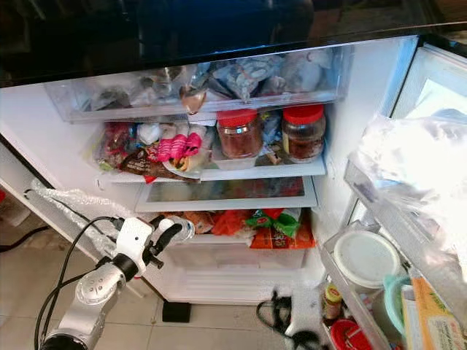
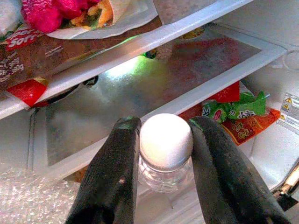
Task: Restocking fridge
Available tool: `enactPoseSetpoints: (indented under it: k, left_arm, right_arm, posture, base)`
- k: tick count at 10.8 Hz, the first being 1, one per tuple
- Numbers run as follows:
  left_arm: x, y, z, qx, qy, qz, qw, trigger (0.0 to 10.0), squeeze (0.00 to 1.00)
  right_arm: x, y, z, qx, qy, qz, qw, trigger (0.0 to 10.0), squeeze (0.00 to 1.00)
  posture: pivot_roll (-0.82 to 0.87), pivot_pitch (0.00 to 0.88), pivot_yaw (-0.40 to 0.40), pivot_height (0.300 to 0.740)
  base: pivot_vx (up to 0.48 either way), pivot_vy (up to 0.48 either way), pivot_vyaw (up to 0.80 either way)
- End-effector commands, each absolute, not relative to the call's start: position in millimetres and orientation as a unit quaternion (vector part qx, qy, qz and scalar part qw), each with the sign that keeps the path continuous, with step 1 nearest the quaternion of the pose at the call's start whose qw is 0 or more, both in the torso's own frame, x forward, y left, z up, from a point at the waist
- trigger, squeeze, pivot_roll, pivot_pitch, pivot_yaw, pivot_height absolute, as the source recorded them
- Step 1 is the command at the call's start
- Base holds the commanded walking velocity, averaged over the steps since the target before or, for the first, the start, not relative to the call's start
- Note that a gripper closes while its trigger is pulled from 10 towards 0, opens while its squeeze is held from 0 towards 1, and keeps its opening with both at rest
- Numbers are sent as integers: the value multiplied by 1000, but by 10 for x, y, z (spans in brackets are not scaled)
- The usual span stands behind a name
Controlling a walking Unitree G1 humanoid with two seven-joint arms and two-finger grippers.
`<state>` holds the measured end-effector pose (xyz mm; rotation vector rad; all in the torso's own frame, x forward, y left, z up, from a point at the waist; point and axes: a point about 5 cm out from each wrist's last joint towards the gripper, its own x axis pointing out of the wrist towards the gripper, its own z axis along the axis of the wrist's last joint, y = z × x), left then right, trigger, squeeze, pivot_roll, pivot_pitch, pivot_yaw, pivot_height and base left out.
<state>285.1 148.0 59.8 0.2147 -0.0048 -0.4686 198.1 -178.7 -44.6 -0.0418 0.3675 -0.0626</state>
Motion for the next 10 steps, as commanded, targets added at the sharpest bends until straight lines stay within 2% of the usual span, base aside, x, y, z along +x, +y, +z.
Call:
enactPoseSetpoints:
  k: [1,5,10]
  left_arm:
    - [2868,1561,613,114,-2,-222,968,10000,0]
    - [2869,1550,616,115,-3,-225,968,10000,0]
    - [2857,1565,619,119,-2,-227,967,10000,0]
  right_arm:
    - [2012,-1802,-360,-16,147,-42,988,10000,0]
    - [2162,-1850,95,-25,18,-47,998,10000,0]
    - [2152,-1738,264,8,6,23,1000,10000,0]
  posture:
    - [-170,59,135,740]
    - [-180,62,140,740]
    - [-174,65,145,740]
  base:
    - [0,0,0]
    - [0,0,0]
    - [0,0,0]
